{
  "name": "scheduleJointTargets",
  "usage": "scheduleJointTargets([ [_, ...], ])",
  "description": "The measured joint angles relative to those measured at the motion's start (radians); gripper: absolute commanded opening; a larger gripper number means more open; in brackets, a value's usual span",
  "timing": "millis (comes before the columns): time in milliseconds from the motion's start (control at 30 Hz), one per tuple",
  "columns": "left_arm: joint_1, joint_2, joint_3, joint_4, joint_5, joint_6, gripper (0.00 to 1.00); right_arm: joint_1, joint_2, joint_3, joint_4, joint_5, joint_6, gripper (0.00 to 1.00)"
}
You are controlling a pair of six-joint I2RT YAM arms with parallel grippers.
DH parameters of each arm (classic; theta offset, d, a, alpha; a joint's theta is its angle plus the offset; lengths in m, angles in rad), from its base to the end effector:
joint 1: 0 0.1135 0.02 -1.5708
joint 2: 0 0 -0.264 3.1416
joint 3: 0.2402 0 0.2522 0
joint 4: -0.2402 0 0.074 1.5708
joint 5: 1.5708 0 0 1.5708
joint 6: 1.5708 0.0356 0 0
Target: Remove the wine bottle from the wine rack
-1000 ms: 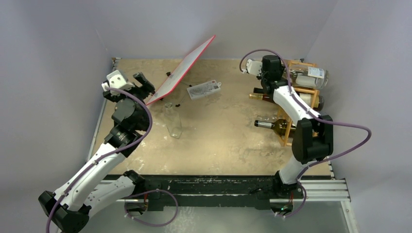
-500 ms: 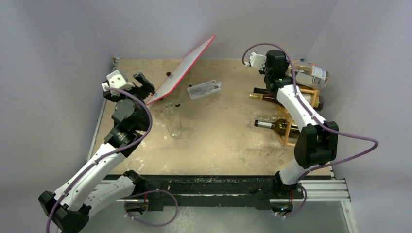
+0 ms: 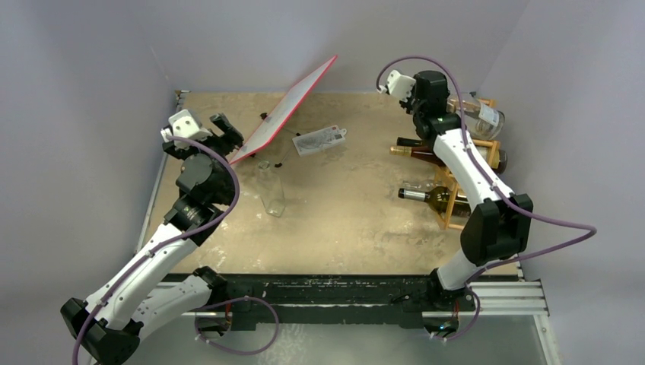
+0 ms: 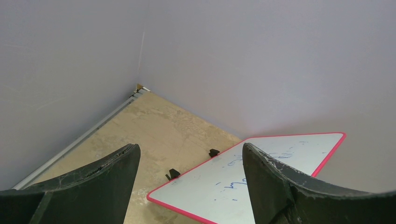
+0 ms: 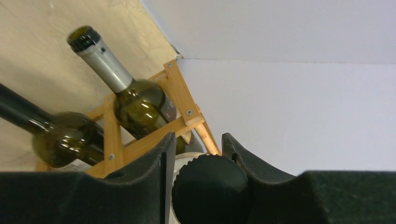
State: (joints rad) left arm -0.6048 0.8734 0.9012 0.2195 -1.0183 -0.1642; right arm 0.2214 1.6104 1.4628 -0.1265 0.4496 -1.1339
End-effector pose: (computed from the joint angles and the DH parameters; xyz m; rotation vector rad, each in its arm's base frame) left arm 0.1682 -0.0794 0.4053 -0.5636 1.3274 0.0421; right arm 0.3777 0.0692 0.3719 -0.9452 1.7053 -1.0356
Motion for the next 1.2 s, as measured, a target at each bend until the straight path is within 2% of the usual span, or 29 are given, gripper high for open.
scheduleJointTargets([
  [333, 0.0, 0.0, 0.0, -0.001, 0.002, 0.0, 0.8, 0.007, -0.015, 0.058, -0.077, -0.084, 0.137, 0.0],
  [633, 0.0, 0.012, 0.0, -0.004, 0.011, 0.0, 0.8, 0.008, -0.019, 0.116, -0.125, -0.097, 0.221, 0.0],
  [1200, 0.0, 0.012, 0.0, -0.005, 0.02, -0.009, 0.8, 0.008, -0.048, 0.179, -0.178, -0.087, 0.288, 0.0],
])
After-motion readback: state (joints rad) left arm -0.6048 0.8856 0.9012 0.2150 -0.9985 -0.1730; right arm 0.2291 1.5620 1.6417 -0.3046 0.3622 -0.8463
